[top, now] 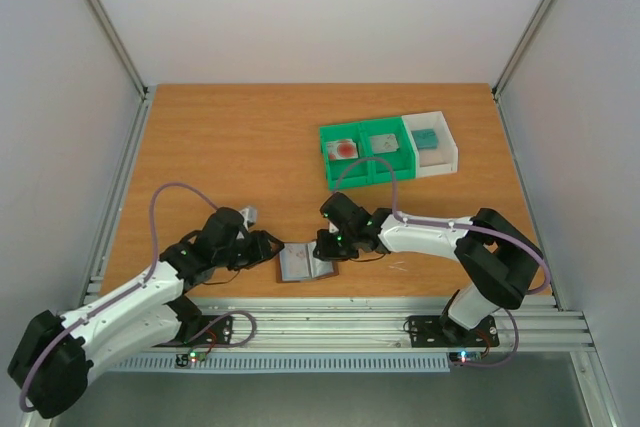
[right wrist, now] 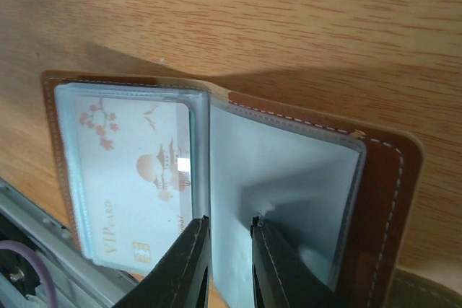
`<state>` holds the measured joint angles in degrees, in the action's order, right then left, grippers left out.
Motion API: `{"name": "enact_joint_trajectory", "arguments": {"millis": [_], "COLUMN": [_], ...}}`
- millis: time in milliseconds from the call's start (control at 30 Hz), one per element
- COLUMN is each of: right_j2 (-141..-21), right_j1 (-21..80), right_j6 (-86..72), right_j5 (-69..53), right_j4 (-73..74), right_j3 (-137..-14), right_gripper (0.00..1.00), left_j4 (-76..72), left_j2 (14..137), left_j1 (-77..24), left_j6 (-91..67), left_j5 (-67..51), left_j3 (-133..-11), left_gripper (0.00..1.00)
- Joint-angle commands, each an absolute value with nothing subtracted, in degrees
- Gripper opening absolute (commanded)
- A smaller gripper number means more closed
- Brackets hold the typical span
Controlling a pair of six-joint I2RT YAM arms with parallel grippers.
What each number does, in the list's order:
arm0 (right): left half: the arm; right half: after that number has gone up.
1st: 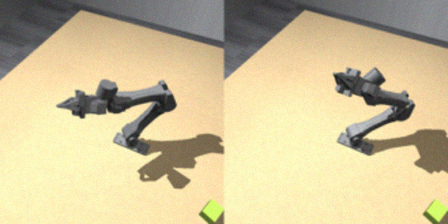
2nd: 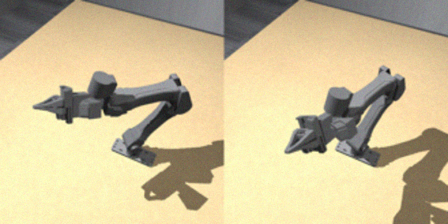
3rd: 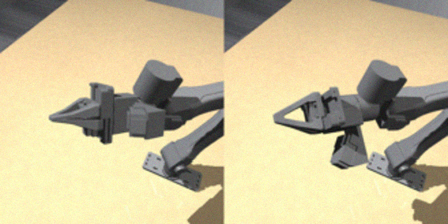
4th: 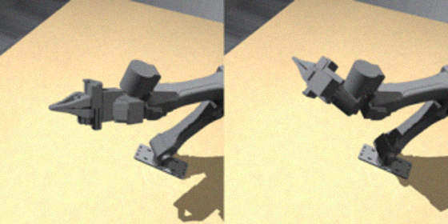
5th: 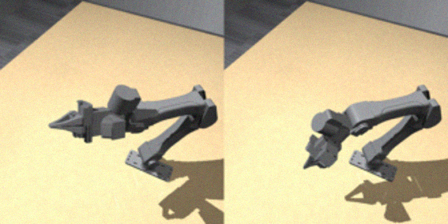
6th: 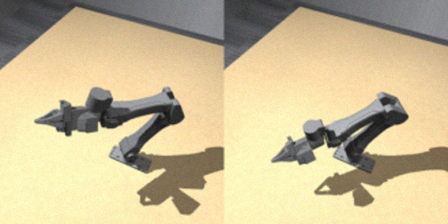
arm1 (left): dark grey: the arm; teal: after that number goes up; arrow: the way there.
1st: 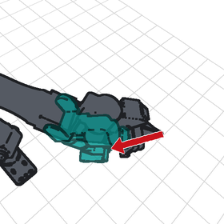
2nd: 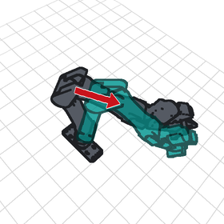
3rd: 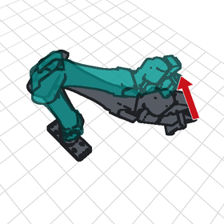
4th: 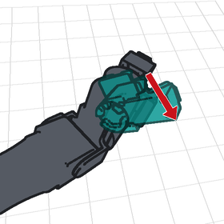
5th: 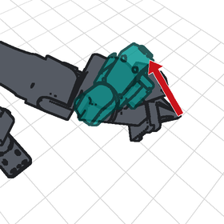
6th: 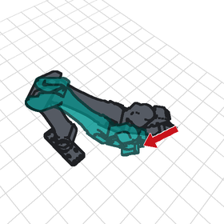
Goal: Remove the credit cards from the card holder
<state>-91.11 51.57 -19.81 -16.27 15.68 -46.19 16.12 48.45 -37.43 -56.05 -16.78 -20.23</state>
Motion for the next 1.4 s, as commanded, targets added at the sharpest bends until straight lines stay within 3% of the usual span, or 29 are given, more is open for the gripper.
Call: {"name": "enact_joint_trajectory", "arguments": {"millis": [0,167,433,900,1367], "right_j2": [-91.58,-92.32,-94.53,-97.49,-100.09], "right_j1": [51.42,51.46,51.41,51.41,51.41], "right_j6": [-19.68,-20.25,-20.85,-20.84,-21.59], "right_j5": [-19.0,-20.2,-23.49,-25.46,-26.42], "right_j4": [12.64,11.03,6.94,5.18,3.14], "right_j3": [-46.47,-46.08,-45.68,-46.15,-46.15], "right_gripper": [0.17,0.18,0.18,0.17,0.13], "left_j4": [13.07,6.36,3.13,1.49,1.15], "left_j2": [50.11,55.81,61.79,64.51,63.59], "left_j1": [-37.64,-37.69,-37.68,-37.71,-37.7], "left_j6": [-53.89,-55.46,-53.75,-53.57,-54.49], "left_j5": [-19.26,-22.31,-20.81,-19.54,-19.25], "left_j3": [-21.59,-19.15,-16.32,-13.64,-12.26], "left_gripper": [0.37,0.23,0.13,0.05,0.05]}}
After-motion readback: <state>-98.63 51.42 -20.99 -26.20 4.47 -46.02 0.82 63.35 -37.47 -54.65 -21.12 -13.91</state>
